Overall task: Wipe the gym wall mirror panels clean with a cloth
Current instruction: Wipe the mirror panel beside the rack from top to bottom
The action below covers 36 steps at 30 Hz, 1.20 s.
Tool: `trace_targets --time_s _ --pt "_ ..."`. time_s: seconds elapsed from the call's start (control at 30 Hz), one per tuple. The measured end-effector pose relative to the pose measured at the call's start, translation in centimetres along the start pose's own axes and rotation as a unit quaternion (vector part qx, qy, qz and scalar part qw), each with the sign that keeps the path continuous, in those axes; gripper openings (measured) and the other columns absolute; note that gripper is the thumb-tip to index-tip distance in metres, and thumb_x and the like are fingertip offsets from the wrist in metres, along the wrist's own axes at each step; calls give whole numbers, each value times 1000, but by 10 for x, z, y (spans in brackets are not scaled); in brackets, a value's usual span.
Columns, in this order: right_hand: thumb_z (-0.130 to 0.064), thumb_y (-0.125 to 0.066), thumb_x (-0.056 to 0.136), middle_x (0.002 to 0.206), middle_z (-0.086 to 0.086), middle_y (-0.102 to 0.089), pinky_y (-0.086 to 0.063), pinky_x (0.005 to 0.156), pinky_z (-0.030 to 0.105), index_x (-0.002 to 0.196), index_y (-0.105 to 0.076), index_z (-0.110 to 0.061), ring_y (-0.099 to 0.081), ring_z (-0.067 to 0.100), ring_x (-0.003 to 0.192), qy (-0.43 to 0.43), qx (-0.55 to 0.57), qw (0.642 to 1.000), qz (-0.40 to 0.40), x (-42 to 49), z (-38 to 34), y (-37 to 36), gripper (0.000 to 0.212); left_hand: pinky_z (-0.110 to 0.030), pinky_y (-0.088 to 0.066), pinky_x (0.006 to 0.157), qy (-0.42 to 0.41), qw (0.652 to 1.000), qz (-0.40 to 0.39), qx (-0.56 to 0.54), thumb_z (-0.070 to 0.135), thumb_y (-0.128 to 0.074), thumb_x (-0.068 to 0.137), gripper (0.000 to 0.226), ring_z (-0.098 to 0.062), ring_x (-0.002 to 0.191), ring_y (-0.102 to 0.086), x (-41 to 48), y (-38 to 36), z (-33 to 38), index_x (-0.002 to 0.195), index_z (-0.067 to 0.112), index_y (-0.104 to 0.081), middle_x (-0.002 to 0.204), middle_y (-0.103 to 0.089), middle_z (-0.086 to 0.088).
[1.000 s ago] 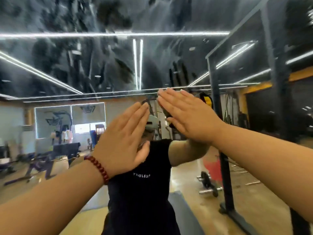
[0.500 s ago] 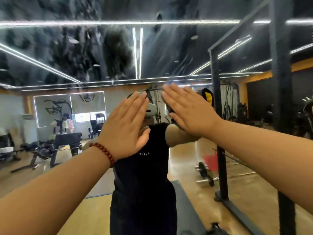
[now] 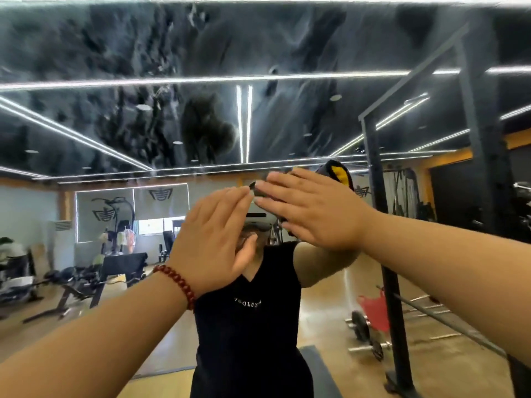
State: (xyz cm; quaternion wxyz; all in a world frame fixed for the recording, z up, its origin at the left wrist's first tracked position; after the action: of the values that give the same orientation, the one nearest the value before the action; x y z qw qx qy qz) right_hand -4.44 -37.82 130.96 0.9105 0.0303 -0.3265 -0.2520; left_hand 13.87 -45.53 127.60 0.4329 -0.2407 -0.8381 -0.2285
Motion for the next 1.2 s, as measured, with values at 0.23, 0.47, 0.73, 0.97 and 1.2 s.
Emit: trace_targets --time_s 0.23,0.47,0.73,0.97,1.2 --pt "-45 -27 104 165 3 -12 0 118 32 157 -14 -20 -10 19 152 -79 1 997 -17 56 77 29 60 -46 -23 120 12 997 -3 70 46 -33 91 75 -32 145 -29 87 15 -50 147 -3 -37 155 -35 -20" --pt "-44 -30 102 163 3 -19 -2 120 37 155 -19 -18 -13 19 151 -104 9 994 24 58 45 17 60 -44 -17 122 72 995 -2 74 53 -18 93 79 -26 150 -19 107 5 -66 152 1 -24 161 -22 -15" --pt "-39 -28 107 167 0 -3 1 122 36 159 -8 -19 3 16 153 -274 18 961 41 97 123 44 59 -32 -6 118 67 993 7 92 51 -29 93 75 -28 144 -32 109 6 -67 149 0 -36 156 -33 -15" --pt "-45 -22 104 166 -3 -3 10 115 27 158 -9 -23 4 13 152 -128 27 991 21 77 103 36 59 -45 -35 111 64 993 -5 96 51 -37 87 76 -33 132 -49 116 14 -63 139 -3 -49 144 -51 -18" --pt "-43 -44 102 163 -6 -23 7 117 27 151 -38 -25 -6 12 152 -235 107 958 127 93 111 42 52 -44 -33 113 31 995 26 89 54 -29 87 80 -30 134 -43 156 30 -88 147 1 -39 146 -46 -15"
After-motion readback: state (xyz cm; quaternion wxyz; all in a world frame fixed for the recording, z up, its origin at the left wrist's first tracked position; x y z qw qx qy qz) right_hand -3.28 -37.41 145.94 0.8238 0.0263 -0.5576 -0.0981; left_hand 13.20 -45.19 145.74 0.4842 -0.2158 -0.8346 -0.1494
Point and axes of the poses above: each hand's wrist, its own x-axis towards the middle knuckle, its own y-axis out of the back of the hand, z = x × y, the point moved 3 cm from there along x, towards the middle knuckle
